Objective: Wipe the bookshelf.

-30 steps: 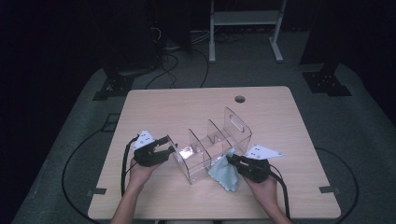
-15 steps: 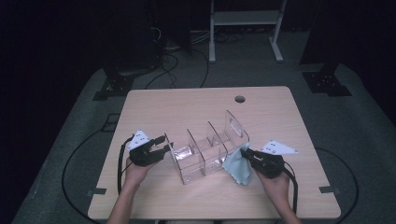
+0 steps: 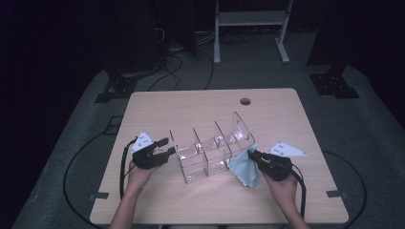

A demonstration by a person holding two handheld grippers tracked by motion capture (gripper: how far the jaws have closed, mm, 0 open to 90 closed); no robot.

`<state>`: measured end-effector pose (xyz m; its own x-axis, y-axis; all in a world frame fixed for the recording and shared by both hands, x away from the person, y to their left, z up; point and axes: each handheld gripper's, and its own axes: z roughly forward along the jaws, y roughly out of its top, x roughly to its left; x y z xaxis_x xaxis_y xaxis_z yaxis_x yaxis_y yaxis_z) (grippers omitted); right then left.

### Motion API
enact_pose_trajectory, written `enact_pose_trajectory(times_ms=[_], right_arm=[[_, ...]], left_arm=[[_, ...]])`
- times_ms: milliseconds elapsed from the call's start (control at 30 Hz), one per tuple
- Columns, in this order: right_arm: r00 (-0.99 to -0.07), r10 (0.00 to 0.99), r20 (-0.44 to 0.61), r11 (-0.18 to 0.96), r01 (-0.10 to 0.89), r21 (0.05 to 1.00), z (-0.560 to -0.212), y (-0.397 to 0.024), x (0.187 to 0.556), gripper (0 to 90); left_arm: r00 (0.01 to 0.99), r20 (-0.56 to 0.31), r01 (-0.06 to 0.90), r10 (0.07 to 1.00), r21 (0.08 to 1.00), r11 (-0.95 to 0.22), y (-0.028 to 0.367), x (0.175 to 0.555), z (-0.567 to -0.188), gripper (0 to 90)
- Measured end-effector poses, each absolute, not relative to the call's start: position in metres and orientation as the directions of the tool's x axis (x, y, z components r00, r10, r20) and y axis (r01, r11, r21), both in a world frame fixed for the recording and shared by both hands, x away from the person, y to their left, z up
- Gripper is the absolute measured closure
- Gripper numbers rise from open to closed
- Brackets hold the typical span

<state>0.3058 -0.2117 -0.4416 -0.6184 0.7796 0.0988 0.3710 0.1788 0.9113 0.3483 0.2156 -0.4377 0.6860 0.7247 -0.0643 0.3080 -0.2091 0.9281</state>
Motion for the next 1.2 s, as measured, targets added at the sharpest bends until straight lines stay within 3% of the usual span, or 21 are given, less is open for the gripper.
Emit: enact_pose_trajectory(times_ms=[233,400,567,667,1000,1200], right_arm=[[-0.632,0.77,0.086,0.204,0.371,0.906,-0.445,-0.207,0.306,81.3],[-0.614,0.783,0.098,0.185,0.381,0.906,-0.445,-0.213,0.311,81.3],[-0.62,0.779,0.088,0.197,0.377,0.905,-0.445,-0.211,0.31,81.3],[-0.612,0.786,0.09,0.191,0.378,0.906,-0.444,-0.215,0.312,81.3],[-0.643,0.762,0.08,0.218,0.371,0.903,-0.444,-0.209,0.306,81.3],[-0.604,0.79,0.104,0.178,0.389,0.904,-0.443,-0.223,0.31,81.3]], left_arm=[[0.69,-0.074,0.308,0.72,0.93,-0.199,0.219,0.36,-0.44,31.0],[0.715,-0.075,0.279,0.696,0.942,-0.185,0.218,0.371,-0.446,28.1],[0.734,-0.048,0.273,0.678,0.934,-0.23,0.213,0.379,-0.443,33.9],[0.739,-0.028,0.261,0.673,0.933,-0.247,0.211,0.379,-0.442,48.0],[0.717,-0.013,0.259,0.697,0.933,-0.249,0.209,0.359,-0.442,49.4],[0.698,-0.008,0.271,0.716,0.928,-0.254,0.206,0.343,-0.44,49.1]])
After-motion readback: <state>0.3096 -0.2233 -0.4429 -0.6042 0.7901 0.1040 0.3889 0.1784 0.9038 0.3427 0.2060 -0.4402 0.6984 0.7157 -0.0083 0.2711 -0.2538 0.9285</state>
